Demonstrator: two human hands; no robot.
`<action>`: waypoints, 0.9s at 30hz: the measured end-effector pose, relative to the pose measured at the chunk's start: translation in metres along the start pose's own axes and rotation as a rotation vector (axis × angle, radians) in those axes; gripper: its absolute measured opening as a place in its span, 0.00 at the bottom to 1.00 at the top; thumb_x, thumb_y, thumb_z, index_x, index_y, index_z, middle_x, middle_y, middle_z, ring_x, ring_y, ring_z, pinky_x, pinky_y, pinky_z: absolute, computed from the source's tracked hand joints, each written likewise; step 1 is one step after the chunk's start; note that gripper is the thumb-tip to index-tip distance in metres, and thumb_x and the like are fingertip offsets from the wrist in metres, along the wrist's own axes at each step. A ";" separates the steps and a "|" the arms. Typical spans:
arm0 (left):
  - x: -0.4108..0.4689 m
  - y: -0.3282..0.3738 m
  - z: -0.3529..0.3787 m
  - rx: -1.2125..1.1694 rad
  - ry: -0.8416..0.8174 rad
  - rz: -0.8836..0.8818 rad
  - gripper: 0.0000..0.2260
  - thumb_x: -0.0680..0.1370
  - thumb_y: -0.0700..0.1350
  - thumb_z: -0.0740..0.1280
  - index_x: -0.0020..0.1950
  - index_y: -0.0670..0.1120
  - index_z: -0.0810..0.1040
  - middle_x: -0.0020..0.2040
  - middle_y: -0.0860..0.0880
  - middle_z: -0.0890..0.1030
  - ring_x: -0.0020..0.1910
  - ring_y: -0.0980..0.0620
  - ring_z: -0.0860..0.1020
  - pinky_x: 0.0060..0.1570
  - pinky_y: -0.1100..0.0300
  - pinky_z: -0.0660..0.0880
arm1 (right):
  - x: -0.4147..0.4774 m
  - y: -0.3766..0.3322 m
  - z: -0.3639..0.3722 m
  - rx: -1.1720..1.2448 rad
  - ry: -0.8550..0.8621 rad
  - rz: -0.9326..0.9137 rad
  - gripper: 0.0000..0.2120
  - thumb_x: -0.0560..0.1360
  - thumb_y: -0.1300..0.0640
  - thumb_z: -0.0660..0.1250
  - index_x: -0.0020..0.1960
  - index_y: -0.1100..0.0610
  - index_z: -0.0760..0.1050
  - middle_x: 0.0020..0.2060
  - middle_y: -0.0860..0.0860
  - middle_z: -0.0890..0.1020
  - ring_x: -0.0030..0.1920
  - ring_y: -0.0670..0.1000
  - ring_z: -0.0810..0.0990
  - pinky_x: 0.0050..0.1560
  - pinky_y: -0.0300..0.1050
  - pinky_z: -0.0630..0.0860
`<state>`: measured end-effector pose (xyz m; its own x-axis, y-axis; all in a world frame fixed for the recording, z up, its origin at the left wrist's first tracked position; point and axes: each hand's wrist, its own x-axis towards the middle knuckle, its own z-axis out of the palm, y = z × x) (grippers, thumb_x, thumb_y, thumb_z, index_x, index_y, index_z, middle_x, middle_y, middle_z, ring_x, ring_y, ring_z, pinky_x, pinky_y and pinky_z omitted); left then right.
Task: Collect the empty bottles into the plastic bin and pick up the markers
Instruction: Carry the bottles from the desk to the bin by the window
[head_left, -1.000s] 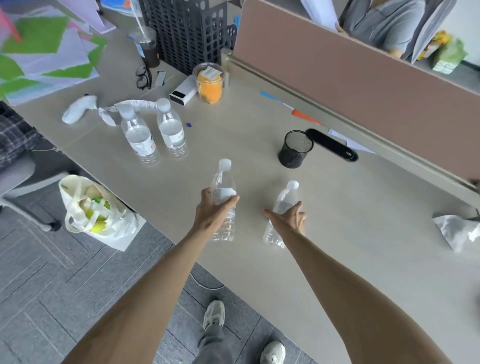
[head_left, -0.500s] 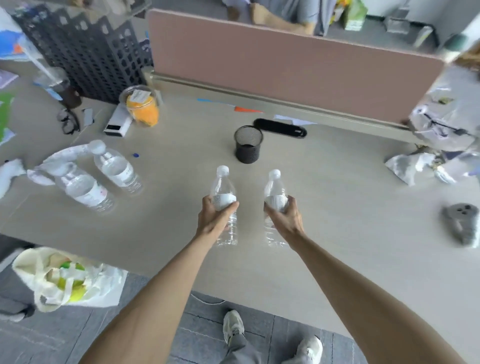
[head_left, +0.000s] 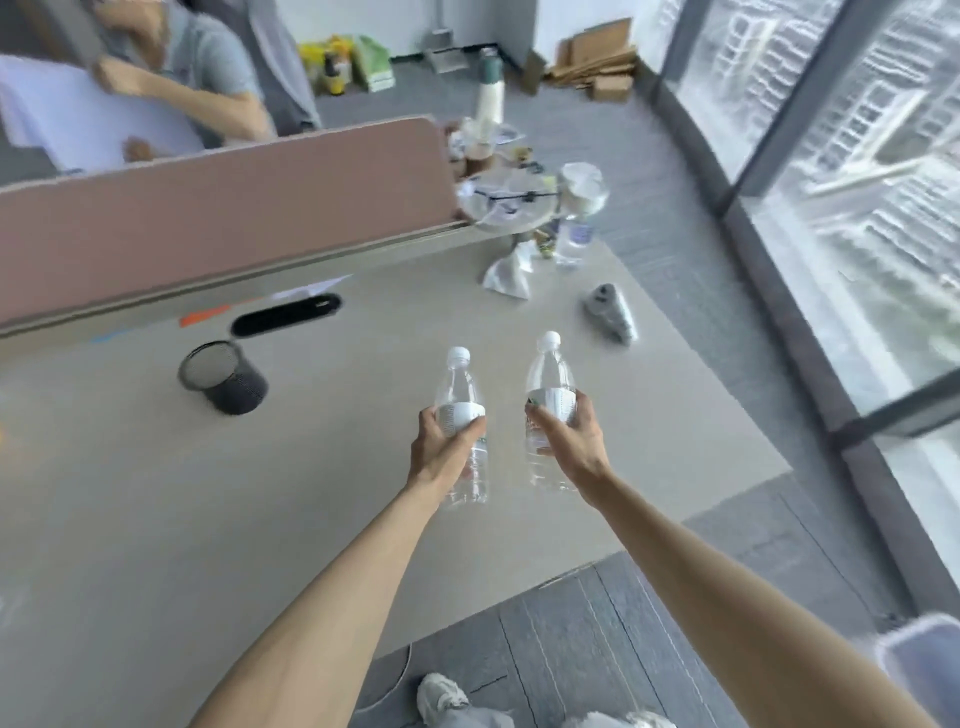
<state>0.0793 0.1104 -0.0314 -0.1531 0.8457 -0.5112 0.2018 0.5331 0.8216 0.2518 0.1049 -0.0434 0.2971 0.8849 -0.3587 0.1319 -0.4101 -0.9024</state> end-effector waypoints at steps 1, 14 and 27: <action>-0.006 0.005 0.021 0.022 -0.029 0.015 0.26 0.71 0.56 0.71 0.64 0.51 0.67 0.52 0.50 0.78 0.43 0.54 0.79 0.26 0.66 0.74 | -0.001 0.005 -0.022 0.008 0.032 0.004 0.22 0.73 0.47 0.71 0.63 0.50 0.68 0.49 0.49 0.81 0.48 0.51 0.83 0.48 0.54 0.83; -0.118 0.072 0.348 0.246 -0.343 0.202 0.26 0.73 0.55 0.71 0.65 0.45 0.67 0.58 0.45 0.76 0.50 0.48 0.77 0.18 0.70 0.69 | -0.041 0.074 -0.356 0.153 0.370 0.007 0.25 0.73 0.47 0.71 0.65 0.51 0.66 0.51 0.48 0.80 0.49 0.50 0.83 0.47 0.55 0.84; -0.277 0.032 0.615 0.639 -0.778 0.371 0.29 0.72 0.58 0.71 0.66 0.46 0.66 0.55 0.46 0.77 0.50 0.46 0.74 0.47 0.58 0.70 | -0.174 0.205 -0.594 0.344 0.904 0.241 0.30 0.73 0.47 0.72 0.70 0.55 0.66 0.57 0.52 0.78 0.54 0.52 0.78 0.57 0.52 0.77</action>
<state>0.7234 -0.0924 -0.0185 0.6349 0.6190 -0.4623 0.6122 -0.0381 0.7898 0.7891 -0.2642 -0.0242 0.9072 0.2268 -0.3542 -0.2656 -0.3441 -0.9006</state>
